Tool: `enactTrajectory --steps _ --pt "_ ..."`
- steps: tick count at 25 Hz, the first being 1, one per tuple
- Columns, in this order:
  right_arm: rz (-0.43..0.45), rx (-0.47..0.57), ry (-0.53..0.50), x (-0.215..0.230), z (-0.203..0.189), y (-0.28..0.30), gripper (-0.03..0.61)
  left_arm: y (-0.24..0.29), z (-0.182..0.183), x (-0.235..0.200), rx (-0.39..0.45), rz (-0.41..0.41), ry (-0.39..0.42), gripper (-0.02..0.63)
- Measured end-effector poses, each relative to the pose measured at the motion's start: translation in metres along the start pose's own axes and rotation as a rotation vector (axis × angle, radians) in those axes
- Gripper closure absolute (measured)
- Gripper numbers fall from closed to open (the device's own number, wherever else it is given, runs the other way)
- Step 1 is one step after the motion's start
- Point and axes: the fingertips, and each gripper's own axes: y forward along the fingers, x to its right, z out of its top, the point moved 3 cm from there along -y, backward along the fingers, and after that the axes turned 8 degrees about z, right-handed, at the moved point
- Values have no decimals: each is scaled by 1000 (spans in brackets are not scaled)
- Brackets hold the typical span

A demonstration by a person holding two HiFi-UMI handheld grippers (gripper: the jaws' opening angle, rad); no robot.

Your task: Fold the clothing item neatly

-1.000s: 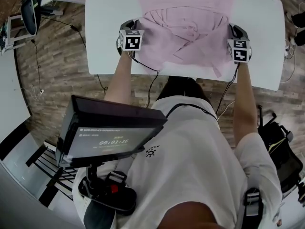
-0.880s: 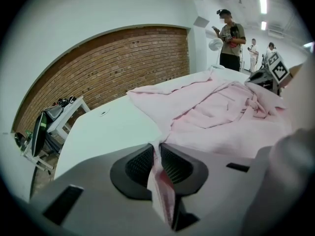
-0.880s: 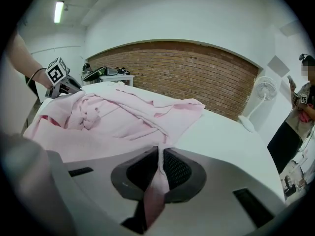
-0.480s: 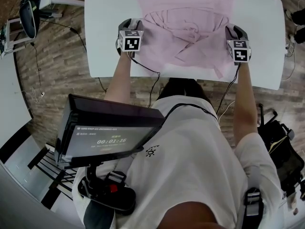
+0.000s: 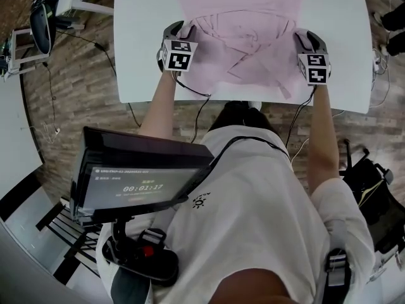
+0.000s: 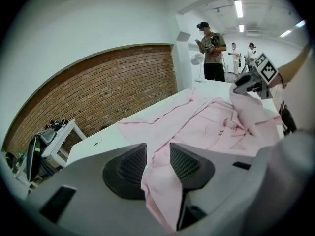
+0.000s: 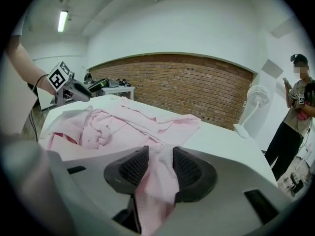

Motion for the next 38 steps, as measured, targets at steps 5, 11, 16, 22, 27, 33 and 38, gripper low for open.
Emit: enactTrajectory --steps 5,11,16,22,27,33,38 --pt "37 -33 43 1 -10 6 345 -5 0 34 9 -84 46 469" --pt "69 -14 21 -8 -7 -2 324 -20 -9 79 -5 -165 57 519" --pt "221 21 -25 -60 -5 -48 347 -67 -6 125 11 -193 75 589" --pt "308 32 -47 -115 -20 -72 527 -90 -23 167 -14 -248 80 611" --pt "359 20 -98 -153 -23 -85 566 -101 -29 204 -36 -309 106 611" --pt "320 -18 -159 -169 -37 -92 566 -117 -24 247 -21 -399 178 611" --pt "270 -43 -184 -154 -44 -99 541 -125 -12 286 -3 -495 231 611"
